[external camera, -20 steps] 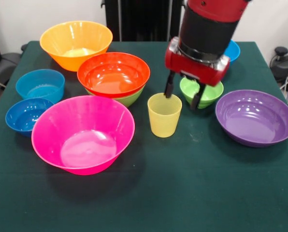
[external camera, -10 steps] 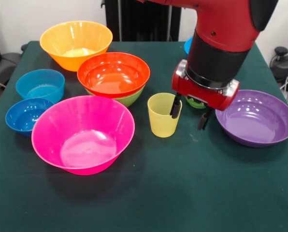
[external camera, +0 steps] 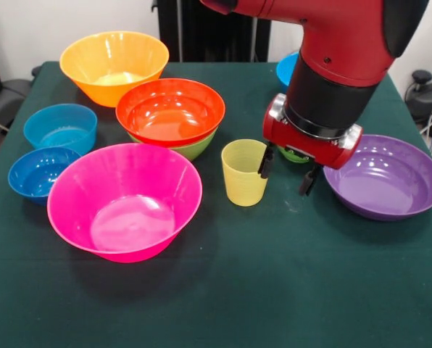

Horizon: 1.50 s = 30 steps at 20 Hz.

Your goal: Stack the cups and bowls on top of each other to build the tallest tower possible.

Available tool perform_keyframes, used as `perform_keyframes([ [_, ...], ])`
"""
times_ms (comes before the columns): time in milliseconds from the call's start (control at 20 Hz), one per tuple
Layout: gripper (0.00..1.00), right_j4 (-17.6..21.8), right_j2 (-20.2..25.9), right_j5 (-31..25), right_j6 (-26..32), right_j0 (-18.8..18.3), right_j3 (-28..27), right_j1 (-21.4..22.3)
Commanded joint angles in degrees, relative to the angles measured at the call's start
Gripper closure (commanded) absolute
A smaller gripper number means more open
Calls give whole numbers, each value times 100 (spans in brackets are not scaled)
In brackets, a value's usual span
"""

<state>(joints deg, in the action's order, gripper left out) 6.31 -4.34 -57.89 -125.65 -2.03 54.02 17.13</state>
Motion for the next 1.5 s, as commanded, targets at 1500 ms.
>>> perform_keyframes([
  [1500, 0, -61, -722, 2340, -847, 795, 1859, 71],
])
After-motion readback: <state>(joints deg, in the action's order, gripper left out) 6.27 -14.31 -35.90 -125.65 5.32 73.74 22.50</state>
